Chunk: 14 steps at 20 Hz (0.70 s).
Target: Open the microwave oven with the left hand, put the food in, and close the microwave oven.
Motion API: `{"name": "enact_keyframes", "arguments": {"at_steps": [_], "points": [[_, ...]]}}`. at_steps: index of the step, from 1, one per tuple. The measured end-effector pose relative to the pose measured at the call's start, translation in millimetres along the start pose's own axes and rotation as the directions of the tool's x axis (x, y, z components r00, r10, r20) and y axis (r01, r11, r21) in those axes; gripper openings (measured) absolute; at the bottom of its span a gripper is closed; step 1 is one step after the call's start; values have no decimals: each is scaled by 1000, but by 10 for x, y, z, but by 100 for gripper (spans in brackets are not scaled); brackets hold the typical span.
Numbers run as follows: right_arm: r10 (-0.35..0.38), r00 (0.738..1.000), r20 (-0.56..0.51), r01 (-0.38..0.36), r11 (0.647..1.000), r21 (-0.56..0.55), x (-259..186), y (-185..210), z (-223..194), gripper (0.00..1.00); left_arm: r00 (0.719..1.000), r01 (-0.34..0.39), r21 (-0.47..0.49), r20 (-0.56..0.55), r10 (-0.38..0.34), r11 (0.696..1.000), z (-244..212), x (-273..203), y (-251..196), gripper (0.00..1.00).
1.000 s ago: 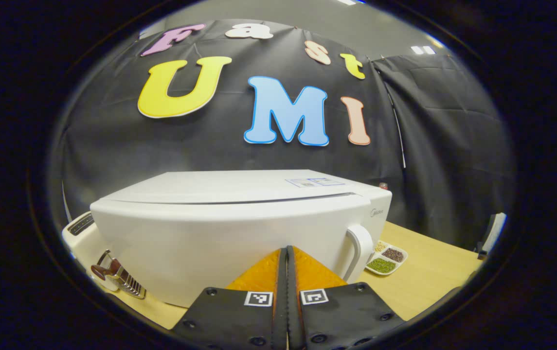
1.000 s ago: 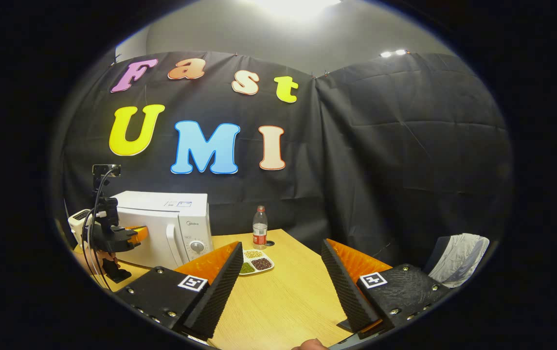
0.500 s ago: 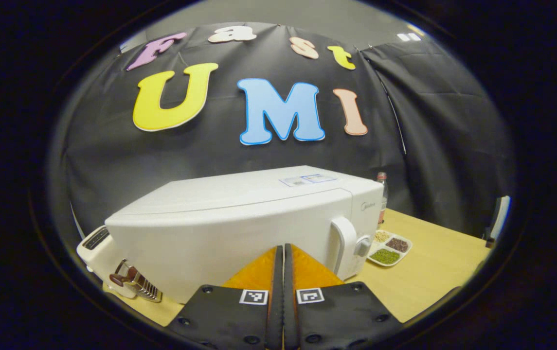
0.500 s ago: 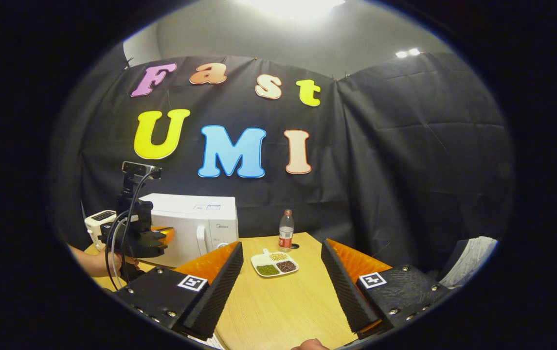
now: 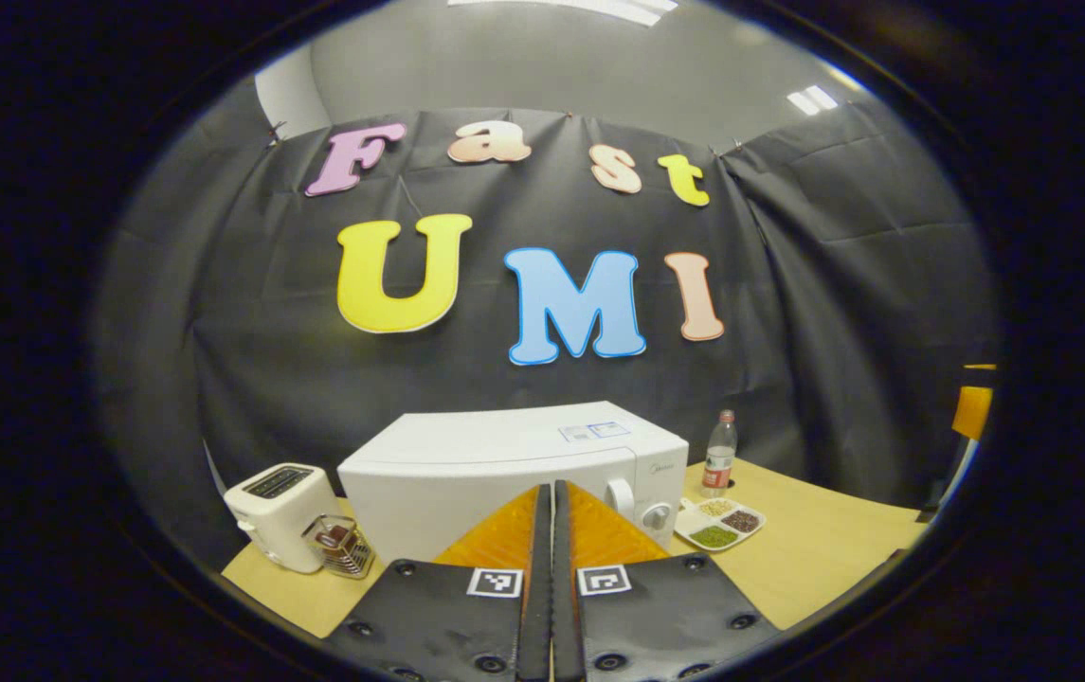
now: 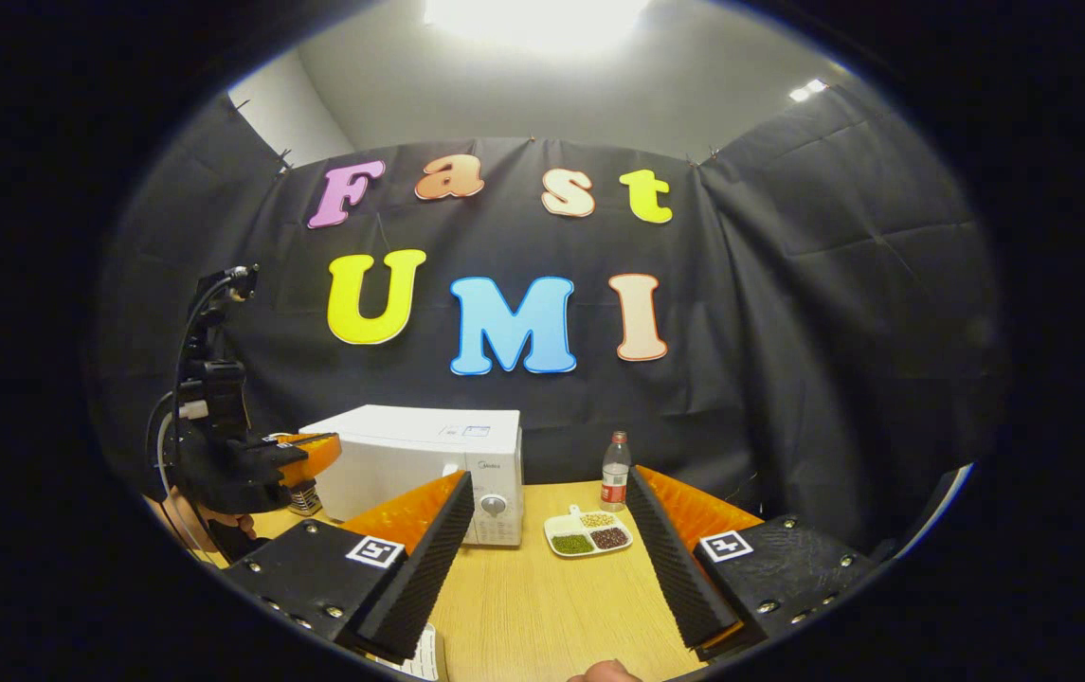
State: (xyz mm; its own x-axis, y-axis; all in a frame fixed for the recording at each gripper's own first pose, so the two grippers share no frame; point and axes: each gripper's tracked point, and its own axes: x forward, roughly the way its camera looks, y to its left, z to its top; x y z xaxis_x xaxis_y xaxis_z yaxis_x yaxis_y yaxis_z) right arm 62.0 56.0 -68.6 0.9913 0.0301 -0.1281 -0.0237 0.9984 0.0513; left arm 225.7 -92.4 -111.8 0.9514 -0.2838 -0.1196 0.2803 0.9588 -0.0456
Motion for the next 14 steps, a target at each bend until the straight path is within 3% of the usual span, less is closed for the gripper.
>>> {"name": "enact_keyframes", "arguments": {"at_steps": [7, 14], "points": [[131, 991, 22, -132, 991, 25, -285, -43, 61, 98, 988, -147, -7, 46, 147, 989, 287, -975, 64, 7], [138, 990, 24, -139, 989, 44, -465, -37, 89, 97, 970, -231, 23, 78, 229, 973, 453, -1808, 185, 7]]}}
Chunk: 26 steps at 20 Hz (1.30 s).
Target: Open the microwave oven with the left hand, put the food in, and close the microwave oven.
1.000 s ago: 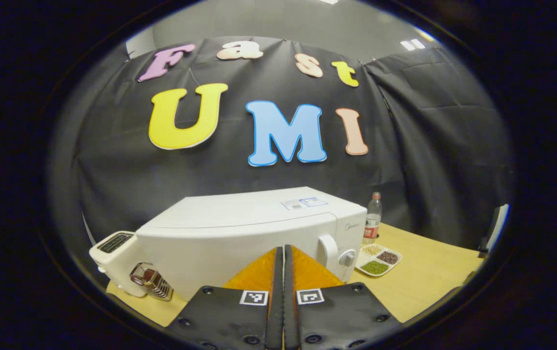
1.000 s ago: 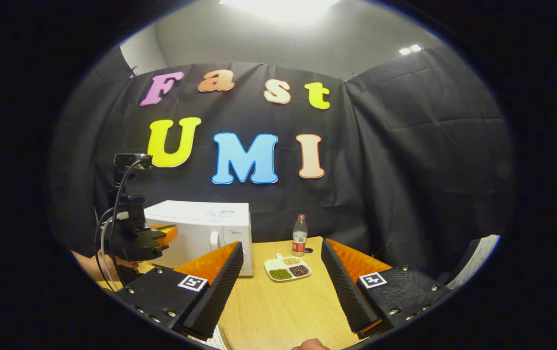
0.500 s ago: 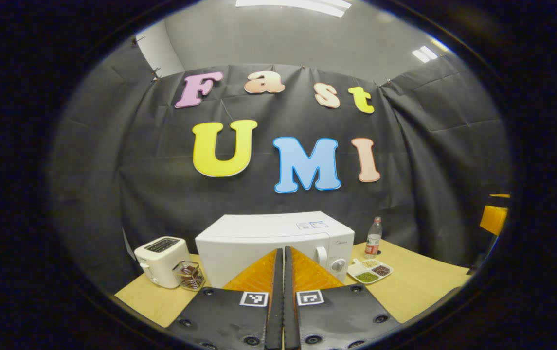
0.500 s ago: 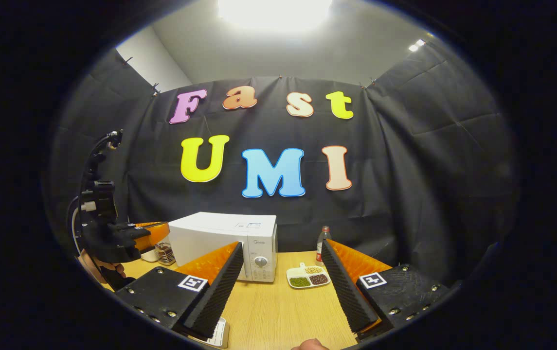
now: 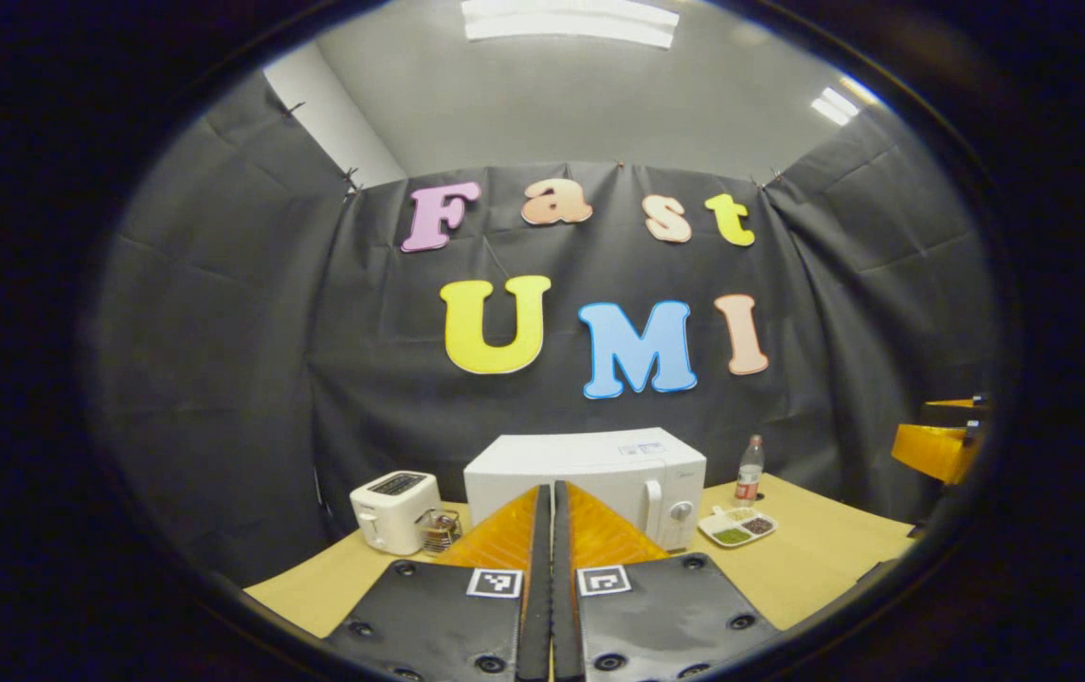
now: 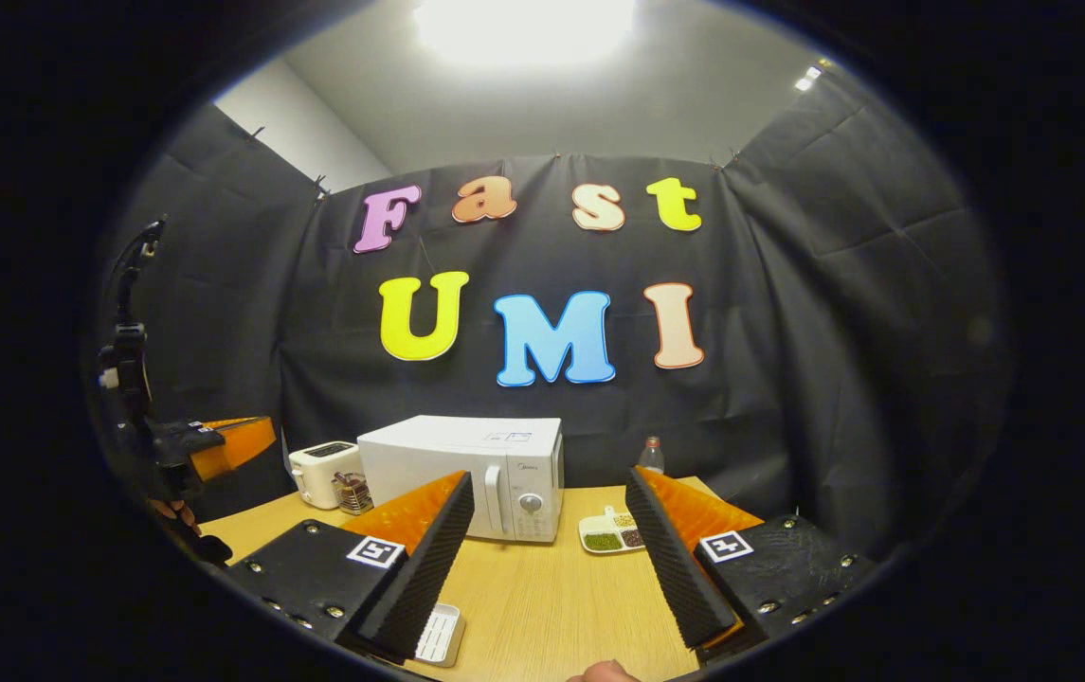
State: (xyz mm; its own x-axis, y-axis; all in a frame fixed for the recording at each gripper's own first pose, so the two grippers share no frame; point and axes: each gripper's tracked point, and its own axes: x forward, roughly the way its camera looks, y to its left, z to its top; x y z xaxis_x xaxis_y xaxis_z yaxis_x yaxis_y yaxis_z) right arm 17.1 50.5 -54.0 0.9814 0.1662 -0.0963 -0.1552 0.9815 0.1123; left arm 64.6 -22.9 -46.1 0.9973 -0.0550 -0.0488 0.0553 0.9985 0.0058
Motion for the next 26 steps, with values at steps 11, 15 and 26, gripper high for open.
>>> {"name": "enact_keyframes", "arguments": {"at_steps": [11, 15, 26], "points": [[10, 1000, 10, -10, 1000, 5, -150, 470, 12, 98, 999, -27, -3, -32, 27, 1000, -134, -593, 545, 69], [16, 1000, 22, -16, 1000, -17, -185, 619, 52, 98, 1000, -28, -7, -15, 28, 1000, -85, -612, 660, 94], [4, 999, 32, -3, 1000, -15, -162, 753, 77, 97, 1000, 2, 18, 4, -2, 1000, -1, -565, 746, 99]]}}
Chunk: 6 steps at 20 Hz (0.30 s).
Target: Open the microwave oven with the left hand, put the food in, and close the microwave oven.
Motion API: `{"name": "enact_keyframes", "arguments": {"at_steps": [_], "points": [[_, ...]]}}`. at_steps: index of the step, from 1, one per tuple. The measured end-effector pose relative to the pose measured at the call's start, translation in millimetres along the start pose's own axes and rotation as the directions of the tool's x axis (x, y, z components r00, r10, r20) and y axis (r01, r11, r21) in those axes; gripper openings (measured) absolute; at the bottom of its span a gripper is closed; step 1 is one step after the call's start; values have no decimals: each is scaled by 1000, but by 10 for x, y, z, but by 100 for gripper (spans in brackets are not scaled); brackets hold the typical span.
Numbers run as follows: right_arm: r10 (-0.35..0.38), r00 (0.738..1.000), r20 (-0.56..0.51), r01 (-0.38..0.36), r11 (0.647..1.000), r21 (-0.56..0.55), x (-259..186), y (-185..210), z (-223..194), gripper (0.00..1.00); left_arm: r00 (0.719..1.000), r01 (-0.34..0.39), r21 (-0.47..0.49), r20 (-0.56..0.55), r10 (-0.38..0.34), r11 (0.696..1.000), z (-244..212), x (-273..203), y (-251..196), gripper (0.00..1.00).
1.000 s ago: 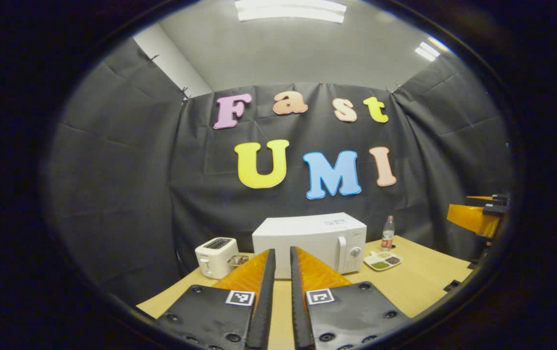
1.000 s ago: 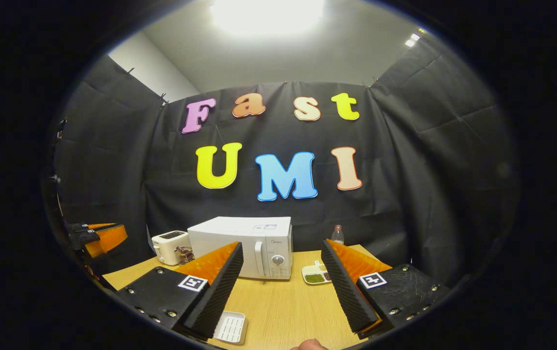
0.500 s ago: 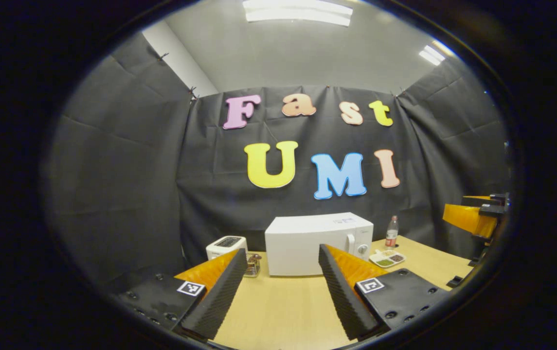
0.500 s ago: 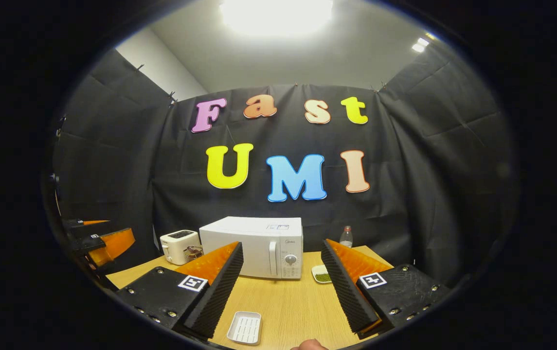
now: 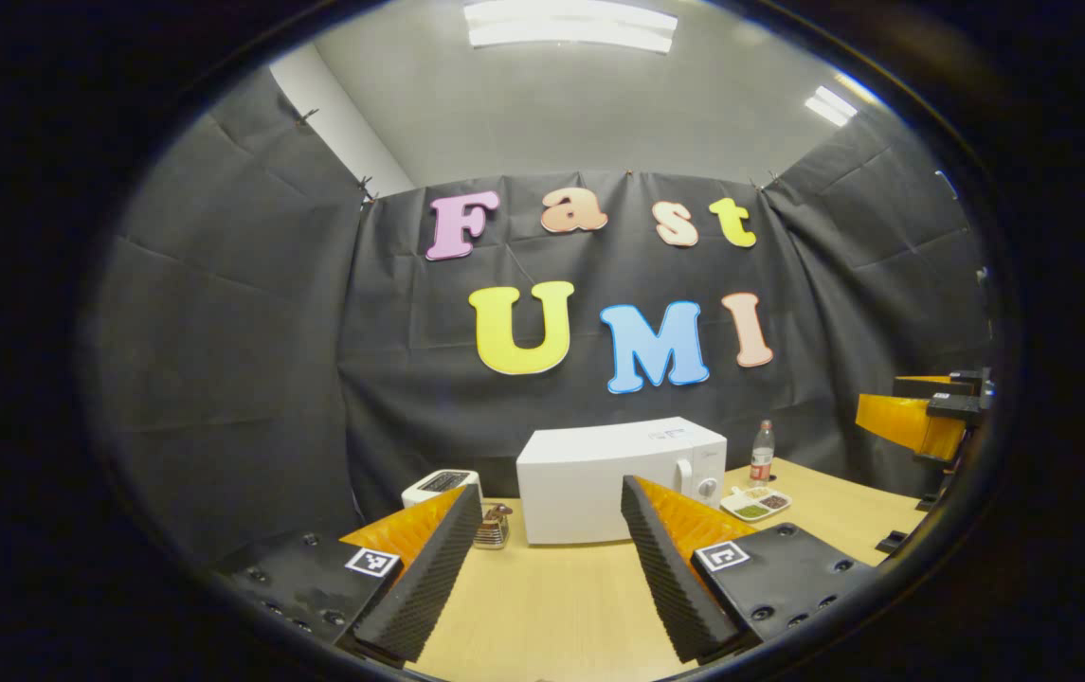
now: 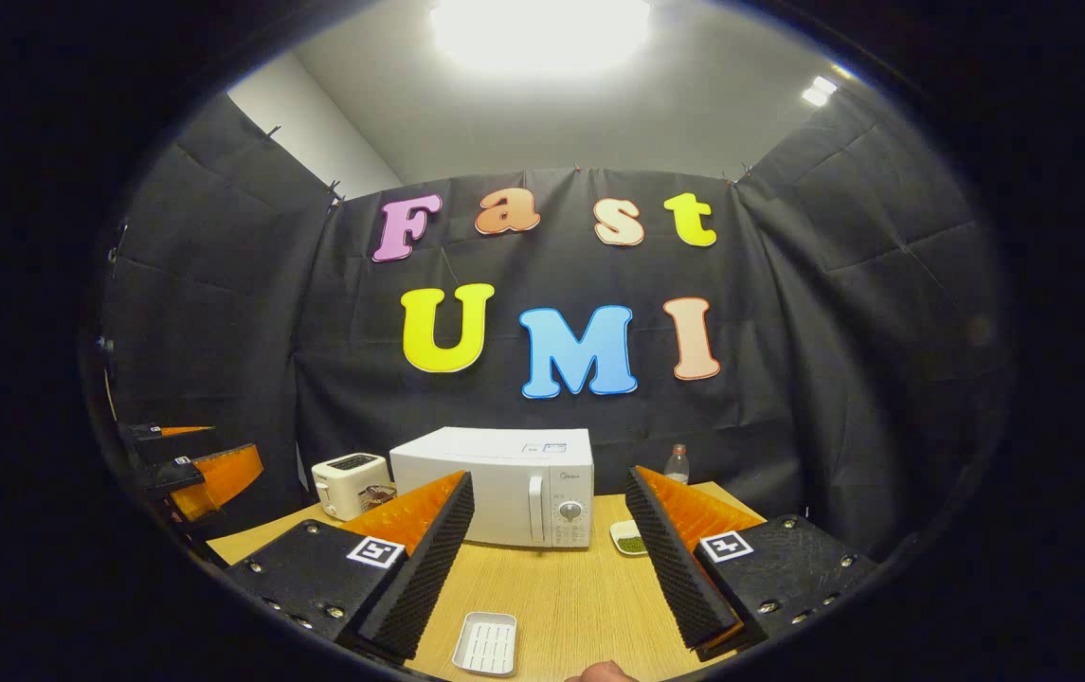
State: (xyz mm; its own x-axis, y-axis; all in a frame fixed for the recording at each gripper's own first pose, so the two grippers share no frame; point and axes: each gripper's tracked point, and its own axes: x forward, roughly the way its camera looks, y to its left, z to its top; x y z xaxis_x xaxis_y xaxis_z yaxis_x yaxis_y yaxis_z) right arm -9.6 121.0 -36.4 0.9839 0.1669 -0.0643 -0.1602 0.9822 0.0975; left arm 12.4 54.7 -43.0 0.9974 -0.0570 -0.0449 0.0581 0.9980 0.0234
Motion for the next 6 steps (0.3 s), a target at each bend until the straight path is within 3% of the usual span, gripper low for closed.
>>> {"name": "enact_keyframes", "arguments": {"at_steps": [6], "points": [[7, 1000, 6, -7, 1000, -7, 12, 65, 36, 97, 1000, -2, 2, 12, 2, 1000, 48, 5, 63, 98]]}}
